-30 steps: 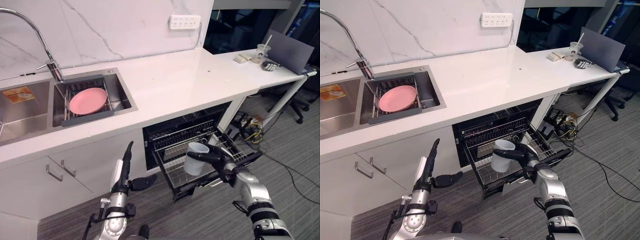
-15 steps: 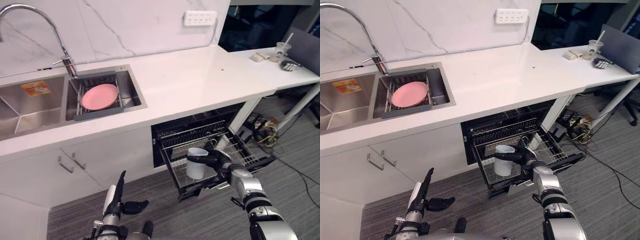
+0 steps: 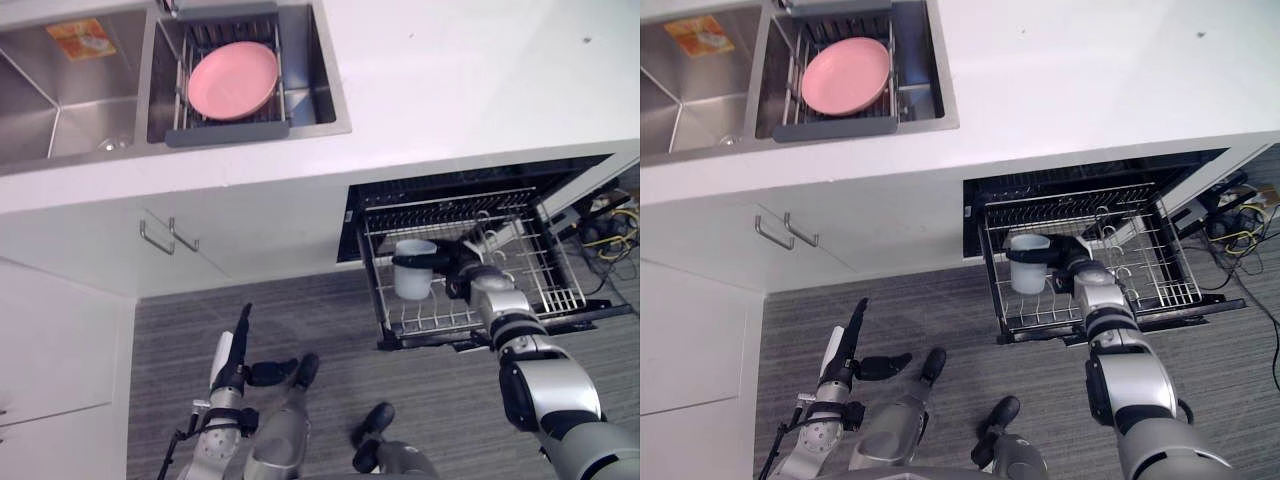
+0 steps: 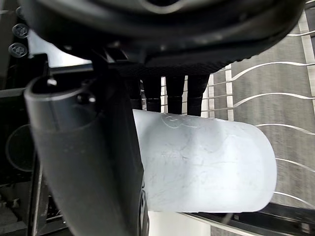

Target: Walk over to the sink, pick up the cup, carry it to the dishwasher, place the cup inside the dishwasher, then close the dishwasher door

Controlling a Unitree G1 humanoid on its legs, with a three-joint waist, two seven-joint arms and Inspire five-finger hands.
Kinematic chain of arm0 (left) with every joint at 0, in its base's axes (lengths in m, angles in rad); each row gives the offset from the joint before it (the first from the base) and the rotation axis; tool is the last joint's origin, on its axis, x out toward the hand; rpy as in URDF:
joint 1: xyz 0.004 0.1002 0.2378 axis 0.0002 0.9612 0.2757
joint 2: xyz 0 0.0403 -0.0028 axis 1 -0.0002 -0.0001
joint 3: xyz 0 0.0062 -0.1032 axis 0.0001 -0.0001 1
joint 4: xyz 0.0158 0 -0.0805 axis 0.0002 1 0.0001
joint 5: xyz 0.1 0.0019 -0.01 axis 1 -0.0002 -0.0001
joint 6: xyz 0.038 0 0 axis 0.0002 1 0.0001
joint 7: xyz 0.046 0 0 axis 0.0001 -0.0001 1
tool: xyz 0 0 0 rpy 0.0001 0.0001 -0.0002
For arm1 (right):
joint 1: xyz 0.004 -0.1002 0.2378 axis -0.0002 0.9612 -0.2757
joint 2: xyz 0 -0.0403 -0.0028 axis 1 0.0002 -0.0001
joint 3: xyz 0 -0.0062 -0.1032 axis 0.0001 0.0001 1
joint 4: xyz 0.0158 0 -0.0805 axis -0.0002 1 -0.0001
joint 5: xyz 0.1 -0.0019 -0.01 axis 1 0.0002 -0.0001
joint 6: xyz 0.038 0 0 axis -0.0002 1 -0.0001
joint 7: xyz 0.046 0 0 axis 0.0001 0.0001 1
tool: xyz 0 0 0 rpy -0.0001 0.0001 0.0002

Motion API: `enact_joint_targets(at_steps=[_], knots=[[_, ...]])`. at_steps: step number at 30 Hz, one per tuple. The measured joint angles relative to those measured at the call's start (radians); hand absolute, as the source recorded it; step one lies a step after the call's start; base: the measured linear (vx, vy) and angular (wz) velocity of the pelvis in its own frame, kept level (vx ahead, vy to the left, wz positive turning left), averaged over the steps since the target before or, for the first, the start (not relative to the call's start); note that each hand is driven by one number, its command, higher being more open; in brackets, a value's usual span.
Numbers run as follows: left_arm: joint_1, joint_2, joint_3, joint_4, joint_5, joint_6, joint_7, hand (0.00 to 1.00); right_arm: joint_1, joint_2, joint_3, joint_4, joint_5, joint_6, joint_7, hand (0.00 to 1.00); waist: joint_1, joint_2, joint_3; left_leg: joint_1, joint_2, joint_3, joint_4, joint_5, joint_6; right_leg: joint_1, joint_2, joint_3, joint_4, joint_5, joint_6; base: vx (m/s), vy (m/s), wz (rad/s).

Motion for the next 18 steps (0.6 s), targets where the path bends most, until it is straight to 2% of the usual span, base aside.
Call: enact_joint_targets(at_steps=[4, 7, 8, 13, 18], knots=[[-0.012, 0.007, -0.007, -0.006, -0.016, 0.0, 0.018, 1.0, -0.016, -0.009, 0.0, 0.014, 0.0, -0.001, 0.001, 0.0, 0.018, 0.006, 0.024, -0.009, 0.004, -0.012, -0.005, -0.002, -0.002, -0.019, -0.005, 0.0, 0.043, -0.026, -0.001, -0.04, -0.002, 0.09], [-0.013, 0.009, -0.01, -0.012, -0.038, 0.0, 0.02, 1.0, -0.034, -0.009, 0.0, 0.04, 0.003, 0.0, 0.007, 0.0, 0.017, 0.013, 0.042, -0.012, 0.004, -0.015, -0.005, 0.0, 0.0, -0.029, -0.011, 0.0, 0.067, -0.038, -0.001, -0.01, -0.008, 0.02], [-0.016, 0.011, -0.011, -0.016, -0.039, 0.0, 0.021, 1.0, -0.035, -0.01, -0.001, 0.047, 0.006, 0.002, 0.014, 1.0, 0.018, 0.013, 0.047, -0.014, 0.004, -0.018, -0.005, 0.001, 0.0, -0.034, -0.013, 0.0, 0.078, -0.045, 0.0, 0.0, -0.013, 0.07], [-0.027, 0.029, -0.05, -0.06, -0.04, 0.002, 0.02, 1.0, -0.036, -0.01, -0.006, 0.08, 0.015, 0.026, 0.048, 1.0, 0.019, 0.014, 0.047, -0.021, 0.0, -0.036, 0.0, 0.003, -0.002, -0.053, -0.029, 0.001, 0.135, -0.086, 0.001, 0.02, -0.017, 0.11], [-0.03, 0.029, -0.067, -0.079, -0.058, 0.004, 0.022, 1.0, -0.057, -0.01, -0.02, 0.085, 0.051, 0.029, 0.048, 1.0, 0.018, 0.017, 0.049, -0.024, 0.004, -0.034, -0.002, 0.002, -0.004, -0.068, -0.033, 0.007, 0.162, -0.102, -0.002, -0.02, -0.032, 0.0]])
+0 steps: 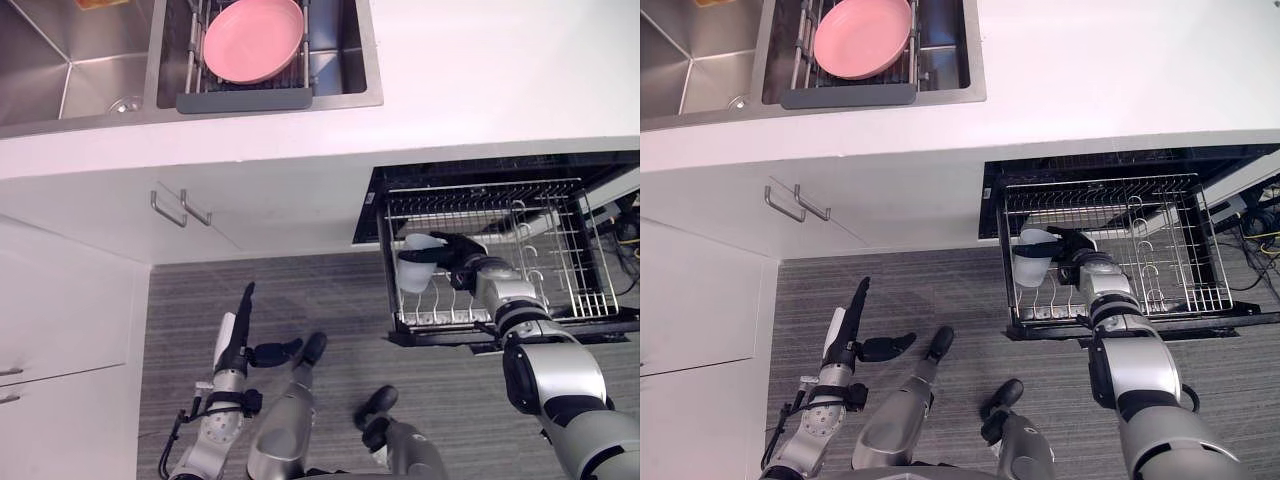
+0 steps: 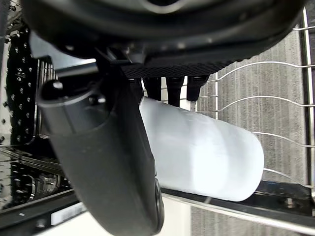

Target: Walk over to the sink, pick up the cup, carry it to the dishwasher, place the cup inside the dishwasher, then close the dishwasher door

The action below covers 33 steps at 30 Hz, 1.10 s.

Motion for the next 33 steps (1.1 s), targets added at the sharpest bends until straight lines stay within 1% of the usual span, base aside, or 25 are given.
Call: enact_joint_targets(at_steps=[2, 6, 8, 9, 10, 11, 12, 13, 14, 15, 16, 18, 19, 20, 21, 22, 24, 25, 27, 28, 30, 33], knots=[[0.0, 0.0, -0.002, 0.0, 0.0, 0.001, 0.0, 1.0, -0.005, 0.0, -0.014, 0.0, 0.038, -0.001, 0.005, 1.0, -0.002, 0.0, 0.0, 0.001, 0.002, 0.002, -0.003, -0.002, -0.002, 0.0, 0.0, 0.002, 0.004, -0.002, -0.001, -0.04, -0.036, -0.04], [0.0, 0.0, 0.001, 0.001, 0.0, 0.002, 0.0, 1.0, -0.006, -0.002, -0.021, -0.01, 0.133, -0.03, 0.029, 1.0, -0.005, -0.001, 0.0, 0.009, 0.007, 0.019, -0.003, -0.003, -0.002, 0.0, 0.002, 0.016, 0.005, -0.002, -0.001, -0.02, -0.027, -0.1], [0.0, 0.0, 0.001, 0.006, 0.001, 0.002, 0.0, 1.0, 0.033, -0.005, -0.021, -0.091, 0.202, -0.045, 0.056, 1.0, -0.007, -0.002, 0.001, 0.018, 0.008, 0.03, 0.002, -0.003, -0.003, 0.002, 0.002, 0.024, 0.005, -0.001, -0.002, 0.0, -0.017, -0.11], [0.002, -0.001, 0.002, 0.008, 0.001, 0.002, 0.0, 1.0, 0.077, -0.003, -0.021, -0.173, 0.254, -0.071, 0.082, 1.0, -0.014, -0.002, 0.001, 0.024, 0.008, 0.035, 0.002, -0.003, -0.003, 0.006, 0.001, 0.027, 0.004, -0.001, -0.002, 0.0, -0.011, -0.05], [0.005, -0.001, 0.004, 0.008, 0.002, 0.002, 0.0, 1.0, 0.097, -0.002, -0.021, -0.213, 0.272, -0.078, 0.092, 1.0, -0.02, -0.002, 0.001, 0.027, 0.008, 0.039, 0.002, -0.003, -0.003, 0.009, 0.001, 0.027, 0.003, -0.001, -0.002, -0.01, -0.01, -0.04], [0.011, -0.002, 0.01, 0.01, 0.004, 0.001, 0.0, 1.0, 0.137, 0.004, -0.021, -0.294, 0.294, -0.093, 0.105, 1.0, -0.034, -0.004, 0.0, 0.035, 0.009, 0.05, 0.002, -0.003, -0.003, 0.019, -0.001, 0.029, 0.0, 0.0, -0.002, -0.02, 0.004, -0.11], [0.016, -0.005, 0.02, 0.015, 0.005, -0.001, 0.0, 1.0, 0.191, 0.01, -0.023, -0.379, 0.323, -0.12, 0.118, 1.0, -0.039, -0.009, -0.003, 0.044, 0.012, 0.074, 0.002, -0.005, -0.005, 0.026, 0.002, 0.039, -0.009, 0.006, -0.003, -0.02, 0.005, -0.16], [0.021, -0.008, 0.03, 0.018, 0.005, -0.003, 0.0, 1.0, 0.22, 0.018, -0.026, -0.421, 0.333, -0.133, 0.122, 1.0, -0.042, -0.013, -0.005, 0.048, 0.015, 0.084, 0.001, -0.006, -0.006, 0.029, 0.005, 0.044, -0.014, 0.009, -0.004, -0.03, -0.009, -0.23], [0.026, -0.015, 0.048, 0.038, 0.005, -0.012, 0.003, 1.0, 0.282, 0.036, -0.036, -0.505, 0.358, -0.156, 0.131, 1.0, -0.055, -0.022, -0.011, 0.057, 0.018, 0.091, 0.001, -0.009, -0.011, 0.038, 0.011, 0.05, -0.027, 0.014, -0.005, -0.03, -0.032, -0.23], [0.036, -0.022, 0.069, 0.061, 0.007, -0.015, 0.006, 1.0, 0.344, 0.067, -0.058, -0.581, 0.365, -0.173, 0.143, 1.0, -0.069, -0.034, -0.028, 0.06, 0.022, 0.101, -0.003, -0.012, -0.013, 0.04, 0.015, 0.058, -0.034, 0.017, -0.006, -0.03, -0.036, -0.22], [0.043, -0.025, 0.081, 0.073, 0.012, -0.02, 0.01, 1.0, 0.376, 0.083, -0.067, -0.617, 0.37, -0.181, 0.146, 1.0, -0.076, -0.042, -0.035, 0.061, 0.024, 0.111, -0.003, -0.014, -0.014, 0.04, 0.018, 0.064, -0.038, 0.019, -0.007, 0.0, -0.033, -0.26], [0.077, -0.036, 0.119, 0.121, 0.033, -0.034, 0.018, 1.0, 0.53, 0.15, -0.102, -0.77, 0.387, -0.221, 0.168, 1.0, -0.094, -0.069, -0.078, 0.071, 0.033, 0.138, -0.002, -0.024, -0.013, 0.043, 0.03, 0.09, -0.058, 0.026, -0.01, 0.04, -0.034, -0.34], [0.09, -0.04, 0.125, 0.134, 0.033, -0.034, 0.021, 1.0, 0.587, 0.171, -0.11, -0.824, 0.388, -0.238, 0.179, 1.0, -0.104, -0.074, -0.09, 0.078, 0.035, 0.146, -0.002, -0.028, -0.013, 0.05, 0.033, 0.098, -0.066, 0.029, -0.01, 0.06, -0.03, -0.27], [0.1, -0.043, 0.129, 0.138, 0.033, -0.035, 0.022, 1.0, 0.621, 0.184, -0.118, -0.857, 0.388, -0.247, 0.188, 1.0, -0.114, -0.076, -0.096, 0.085, 0.036, 0.15, -0.002, -0.03, -0.013, 0.056, 0.034, 0.101, -0.068, 0.03, -0.01, 0.05, -0.02, -0.26], [0.123, -0.058, 0.151, 0.152, 0.04, -0.046, 0.024, 1.0, 0.697, 0.214, -0.133, -0.94, 0.388, -0.271, 0.208, 1.0, -0.13, -0.075, -0.111, 0.101, 0.038, 0.168, -0.003, -0.036, -0.011, 0.065, 0.035, 0.116, -0.071, 0.031, -0.009, 0.02, -0.007, -0.23], [0.13, -0.065, 0.16, 0.162, 0.04, -0.05, 0.025, 1.0, 0.726, 0.227, -0.14, -0.968, 0.388, -0.283, 0.215, 1.0, -0.137, -0.073, -0.121, 0.104, 0.038, 0.172, -0.003, -0.038, -0.011, 0.068, 0.036, 0.121, -0.077, 0.034, -0.009, 0.03, -0.003, -0.32], [0.162, -0.088, 0.191, 0.17, 0.038, -0.05, 0.035, 1.0, 0.837, 0.267, -0.145, -1.091, 0.386, -0.336, 0.228, 1.0, -0.151, -0.069, -0.163, 0.12, 0.044, 0.198, -0.003, -0.049, -0.009, 0.078, 0.044, 0.148, -0.097, 0.04, -0.004, 0.04, -0.005, -0.34], [0.17, -0.094, 0.201, 0.176, 0.034, -0.051, 0.035, 1.0, 0.873, 0.281, -0.147, -1.139, 0.385, -0.351, 0.231, 1.0, -0.156, -0.068, -0.178, 0.123, 0.047, 0.206, -0.003, -0.054, -0.01, 0.08, 0.047, 0.156, -0.102, 0.041, -0.004, 0.04, -0.011, -0.29], [0.175, -0.109, 0.227, 0.209, 0.019, -0.053, 0.037, 1.0, 0.926, 0.312, -0.168, -1.227, 0.379, -0.372, 0.247, 1.0, -0.16, -0.064, -0.2, 0.138, 0.053, 0.225, -0.003, -0.074, -0.009, 0.093, 0.054, 0.173, -0.115, 0.042, -0.004, 0.03, -0.02, -0.26], [0.183, -0.117, 0.24, 0.23, 0.013, -0.053, 0.038, 1.0, 0.953, 0.327, -0.181, -1.277, 0.379, -0.387, 0.251, 1.0, -0.17, -0.062, -0.22, 0.146, 0.055, 0.232, -0.003, -0.078, -0.007, 0.102, 0.058, 0.181, -0.123, 0.044, -0.004, 0.05, -0.024, -0.22], [0.187, -0.121, 0.254, 0.249, -0.013, -0.05, 0.038, 1.0, 0.976, 0.339, -0.207, -1.326, 0.379, -0.415, 0.26, 1.0, -0.178, -0.062, -0.231, 0.17, 0.058, 0.245, -0.003, -0.082, -0.003, 0.122, 0.061, 0.193, -0.13, 0.046, -0.008, 0.07, -0.021, -0.19], [0.193, -0.123, 0.267, 0.284, -0.051, -0.048, 0.026, 1.0, 0.997, 0.34, -0.253, -1.364, 0.379, -0.43, 0.272, 1.0, -0.195, -0.06, -0.254, 0.188, 0.06, 0.256, -0.003, -0.088, -0.006, 0.135, 0.063, 0.204, -0.131, 0.046, -0.011, 0.07, -0.012, -0.13]])
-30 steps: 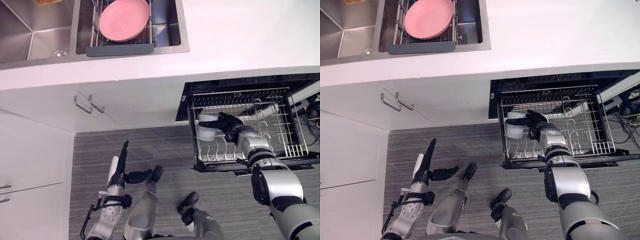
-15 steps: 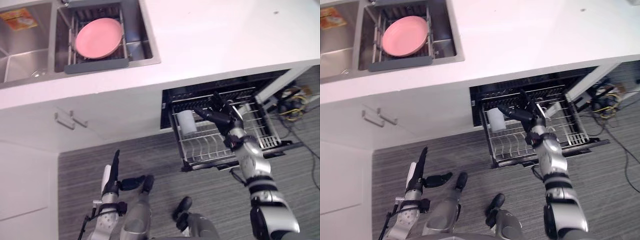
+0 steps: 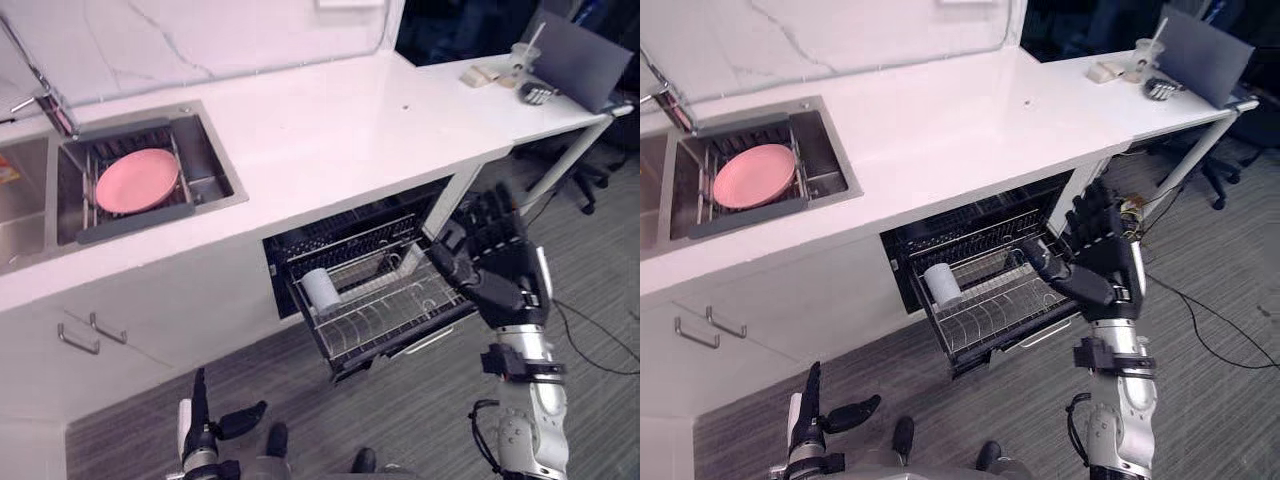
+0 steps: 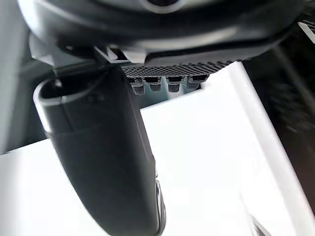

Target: Walk over to the sink, pick up the cup, carry it to the dishwasher, place the cup inside the dishwasher, then close the dishwasher door

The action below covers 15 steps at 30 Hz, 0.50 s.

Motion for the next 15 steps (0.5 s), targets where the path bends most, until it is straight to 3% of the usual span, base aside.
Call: enact_joint_targets(at_steps=[7, 13, 14, 15], knots=[[-0.002, 0.002, 0.031, 0.078, -0.129, 0.065, -0.143, 1.0, 0.008, -0.002, 0.004, -0.011, 0.041, 0.01, 0.069, 1.0, -0.011, 0.015, -0.01, 0.053, 0.004, 0.025, 0.002, -0.014, -0.004, 0.041, 0.003, 0.028, -0.004, -0.001, 0.0, 0.02, -0.004, -0.11], [0.001, -0.001, 0.038, 0.117, -0.185, 0.114, -0.188, 1.0, -0.055, -0.036, 0.126, -0.014, 0.041, 0.037, 0.134, 1.0, 0.021, 0.038, -0.006, 0.037, -0.003, -0.034, 0.056, -0.02, -0.002, 0.079, 0.01, -0.042, 0.022, -0.027, -0.006, -0.06, -0.041, 0.35], [0.013, -0.015, 0.04, 0.11, -0.184, 0.114, -0.191, 1.0, -0.084, -0.057, 0.139, -0.013, 0.038, 0.041, 0.142, 1.0, 0.039, 0.051, -0.005, 0.024, 0.012, 0.021, 0.068, -0.053, 0.031, 0.08, 0.017, -0.06, 0.021, -0.025, -0.017, -0.11, -0.077, 0.55], [0.011, -0.011, 0.043, 0.114, -0.184, 0.115, -0.196, 1.0, -0.101, -0.069, 0.137, -0.015, 0.039, 0.041, 0.148, 1.0, 0.037, 0.039, -0.011, 0.007, 0.029, 0.121, 0.081, -0.092, 0.089, 0.092, 0.018, -0.08, -0.016, -0.011, -0.027, -0.11, -0.084, 1.14]])
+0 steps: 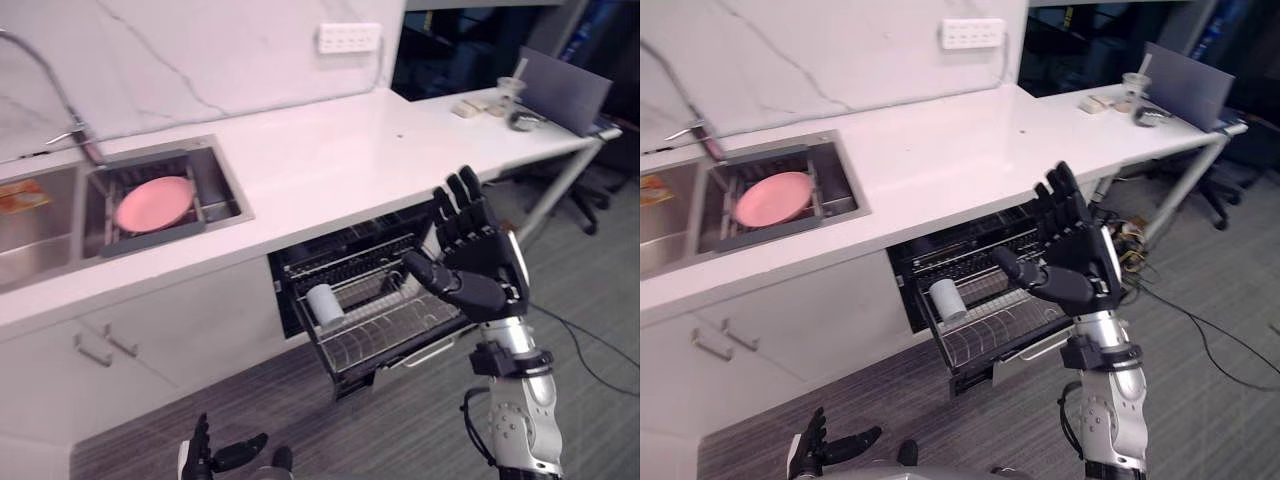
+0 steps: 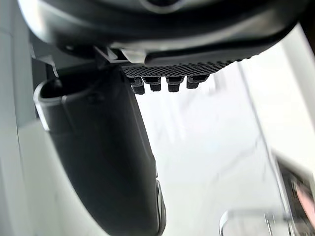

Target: Walk over to the sink, pick up the cup, carry it to the dishwasher, place the cup inside the dishwasher, then close the dishwasher door

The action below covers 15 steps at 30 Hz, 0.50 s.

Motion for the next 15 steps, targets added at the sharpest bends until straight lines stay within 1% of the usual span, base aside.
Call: enact_joint_targets(at_steps=[1, 2, 3, 4, 5, 6, 7, 8, 9, 10, 11, 12, 13, 14, 15], knots=[[-0.011, 0.008, 0.005, -0.001, 0.004, 0.005, -0.011, 1.0, -0.033, -0.03, -0.016, -0.001, 0.006, -0.001, 0.001, 1.0, -0.017, -0.018, 0.005, -0.084, 0.042, 0.156, 0.222, -0.062, 0.05, -0.001, -0.019, -0.065, -0.015, 0.001, -0.017, -0.1, 0.007, 1.36], [-0.011, 0.001, 0.006, -0.002, 0.024, 0.008, -0.012, 1.0, -0.059, -0.065, -0.033, 0.005, 0.01, 0.001, -0.003, 1.0, -0.015, 0.005, 0.016, -0.136, 0.096, 0.246, 0.435, -0.086, 0.082, 0.0, -0.022, -0.106, 0.019, -0.002, -0.012, -0.08, 0.052, 1.41], [-0.001, -0.013, 0.005, -0.003, 0.042, 0.012, -0.014, 1.0, -0.07, -0.09, -0.051, 0.01, 0.011, 0.005, -0.018, 1.0, -0.013, 0.035, 0.016, -0.141, 0.134, 0.333, 0.514, -0.108, 0.084, 0.008, -0.02, -0.141, 0.055, -0.022, -0.005, -0.09, 0.103, 1.58], [0.009, -0.018, 0.002, -0.028, 0.076, 0.013, -0.013, 1.0, -0.067, -0.103, -0.09, 0.014, 0.022, 0.005, -0.026, 1.0, -0.024, 0.038, 0.012, -0.146, 0.104, 0.36, 0.449, -0.066, 0.031, 0.014, -0.028, -0.19, 0.077, -0.062, 0.009, -0.04, 0.076, 1.62], [0.013, -0.015, 0.002, -0.037, 0.108, 0.014, -0.013, 1.0, -0.065, -0.106, -0.107, 0.014, 0.023, 0.005, -0.03, 1.0, -0.03, 0.028, 0.005, -0.115, 0.059, 0.338, 0.343, -0.036, -0.001, 0.014, -0.034, -0.205, 0.058, -0.068, 0.003, -0.05, 0.088, 2.13], [0.012, -0.003, 0.002, -0.034, 0.176, 0.017, -0.014, 1.0, -0.057, -0.109, -0.148, 0.008, 0.026, 0.001, -0.035, 1.0, -0.056, 0.012, -0.012, -0.045, -0.006, 0.356, 0.183, -0.02, 0.026, 0.012, -0.066, -0.294, 0.056, -0.06, -0.002, -0.04, 0.068, 2.1], [0.017, -0.007, -0.002, -0.033, 0.222, 0.027, -0.017, 1.0, -0.047, -0.104, -0.172, 0.011, 0.036, 0.0, -0.047, 1.0, -0.068, 0.01, -0.013, 0.015, -0.012, 0.418, 0.221, -0.086, 0.015, 0.008, -0.11, -0.367, 0.128, -0.089, 0.006, -0.02, 0.067, 2.01], [0.022, -0.006, -0.008, -0.033, 0.228, 0.031, -0.017, 1.0, -0.047, -0.104, -0.179, 0.012, 0.038, 0.002, -0.056, 1.0, -0.076, 0.014, -0.013, 0.053, -0.021, 0.412, 0.191, -0.096, -0.013, 0.004, -0.132, -0.391, 0.175, -0.103, 0.017, 0.01, 0.062, 1.74], [0.02, -0.01, -0.033, -0.03, 0.253, 0.052, -0.016, 1.0, -0.049, -0.11, -0.199, 0.012, 0.039, 0.002, -0.076, 1.0, -0.09, 0.038, -0.016, 0.113, -0.029, 0.369, 0.053, -0.082, -0.05, -0.022, -0.154, -0.426, 0.267, -0.126, 0.009, 0.02, 0.082, 1.42], [-0.002, 0.014, -0.055, -0.01, 0.287, 0.076, -0.02, 1.0, -0.047, -0.092, -0.209, 0.026, 0.04, 0.015, -0.097, 1.0, -0.094, 0.025, -0.006, 0.111, -0.051, 0.328, 0.008, -0.039, -0.045, -0.05, -0.203, -0.414, 0.362, -0.13, -0.006, 0.0, 0.064, 1.31], [-0.007, 0.02, -0.058, 0.003, 0.301, 0.082, -0.022, 1.0, -0.043, -0.091, -0.212, 0.034, 0.04, 0.025, -0.103, 1.0, -0.096, 0.024, -0.004, 0.107, -0.056, 0.305, 0.006, -0.036, -0.032, -0.068, -0.224, -0.377, 0.42, -0.135, -0.032, -0.05, 0.034, 1.19], [-0.017, 0.035, -0.06, 0.004, 0.313, 0.087, -0.023, 1.0, -0.017, -0.074, -0.221, 0.042, 0.04, 0.032, -0.11, 1.0, -0.102, -0.003, 0.01, 0.115, -0.076, 0.249, 0.001, -0.033, -0.013, -0.125, -0.247, -0.186, 0.552, -0.152, -0.126, -0.07, -0.018, 1.53], [-0.034, 0.06, -0.081, 0.011, 0.336, 0.091, -0.012, 1.0, 0.042, -0.037, -0.227, 0.036, 0.039, 0.031, -0.13, 1.0, -0.131, -0.002, 0.006, 0.097, -0.073, 0.161, 0.013, -0.038, -0.01, -0.176, -0.156, 0.108, 0.539, -0.208, -0.063, -0.07, -0.038, 1.87], [-0.041, 0.073, -0.096, 0.021, 0.343, 0.093, -0.013, 1.0, 0.078, -0.018, -0.231, 0.022, 0.038, 0.031, -0.141, 1.0, -0.154, -0.008, 0.003, 0.084, -0.074, 0.112, 0.011, -0.031, -0.007, -0.178, -0.095, 0.234, 0.487, -0.223, -0.032, 0.0, -0.056, 2.15], [-0.057, 0.1, -0.123, 0.044, 0.35, 0.094, -0.025, 1.0, 0.127, 0.012, -0.238, -0.011, 0.028, 0.031, -0.164, 1.0, -0.177, -0.038, -0.01, 0.075, -0.099, 0.06, -0.008, 0.0, -0.015, -0.179, -0.043, 0.388, 0.37, -0.192, -0.007, 0.07, -0.044, 1.6]])
